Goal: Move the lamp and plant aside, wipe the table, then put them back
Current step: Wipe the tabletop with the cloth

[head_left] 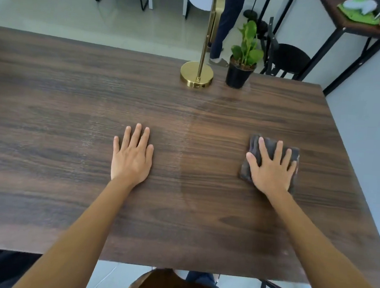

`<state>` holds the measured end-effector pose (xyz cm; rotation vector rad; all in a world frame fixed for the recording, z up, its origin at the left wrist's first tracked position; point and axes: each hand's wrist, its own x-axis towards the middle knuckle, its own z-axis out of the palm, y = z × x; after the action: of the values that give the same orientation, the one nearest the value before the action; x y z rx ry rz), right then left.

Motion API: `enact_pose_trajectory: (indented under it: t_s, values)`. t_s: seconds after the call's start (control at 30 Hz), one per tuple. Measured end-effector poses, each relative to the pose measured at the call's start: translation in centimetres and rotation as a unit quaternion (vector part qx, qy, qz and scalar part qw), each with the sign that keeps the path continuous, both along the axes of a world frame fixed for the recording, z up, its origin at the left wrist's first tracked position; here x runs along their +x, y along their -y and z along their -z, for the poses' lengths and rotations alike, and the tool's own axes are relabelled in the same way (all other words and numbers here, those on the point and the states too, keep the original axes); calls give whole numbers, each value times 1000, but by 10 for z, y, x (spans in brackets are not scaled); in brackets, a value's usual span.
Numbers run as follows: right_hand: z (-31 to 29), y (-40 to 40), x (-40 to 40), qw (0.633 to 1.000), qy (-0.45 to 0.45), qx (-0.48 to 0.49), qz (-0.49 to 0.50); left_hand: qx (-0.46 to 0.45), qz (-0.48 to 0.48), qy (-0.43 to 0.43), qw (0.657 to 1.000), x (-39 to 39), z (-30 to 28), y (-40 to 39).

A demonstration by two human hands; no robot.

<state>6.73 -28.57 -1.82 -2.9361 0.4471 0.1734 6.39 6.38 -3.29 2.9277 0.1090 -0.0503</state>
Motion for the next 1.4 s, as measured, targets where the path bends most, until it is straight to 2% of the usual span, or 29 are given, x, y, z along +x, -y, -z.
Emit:
enact_pose_trajectory:
  t_s: [0.07,0.13,0.23,0.33,0.4,0.5,0.57,0.63,0.7,0.77,0.83,0.9,0.93,1.0,1.1,1.2,1.27,1.33,1.4]
  values:
    - [2,-48,42,1000,-6,20,-1,-5,-1,2,1000,0,0,1]
    - [10,-109,35,996,32,22,-78,-11,1,7,1000,0,-1,1]
    - [9,-171,-57,968,78,39,-235,-27,5,16,1000,1,0,-1]
    - [4,-136,-146,944,52,42,-323,-31,8,24,999,1,1,-1]
    - [3,-79,-178,953,36,23,-299,-30,7,25,999,2,2,-2]
    - [0,0,-167,984,3,-17,-175,-30,5,24,999,1,1,-1]
    - [5,11,-125,997,13,-30,-72,-29,6,25,999,1,0,-1]
    - [11,-16,-77,999,36,-25,24,-29,8,23,999,1,0,-1]
    - [14,-70,-51,997,70,-13,15,-29,10,22,999,1,0,0]
    - [12,-134,-66,992,85,7,-96,-31,10,20,999,2,1,-1]
    - [6,-173,-113,970,73,35,-227,-29,11,19,999,3,2,-2]
    - [1,-164,-158,951,62,58,-297,-25,14,19,999,3,3,-2]
    - [1,-143,-177,951,54,59,-299,-26,14,19,999,4,3,-2]
    - [2,-80,-201,968,37,39,-245,-29,13,19,999,4,3,-2]
    - [0,19,-200,996,-6,-19,-87,-47,11,16,999,2,2,5]
    - [0,74,-147,997,-9,-30,73,-104,29,30,994,-2,-6,26]
    - [-1,74,-102,987,-8,-3,159,-147,60,42,986,-7,-12,52]
    - [1,46,-80,988,-2,7,155,-159,112,53,979,-11,-17,84]
    - [4,4,-98,999,27,4,43,-157,153,48,975,-13,-20,116]
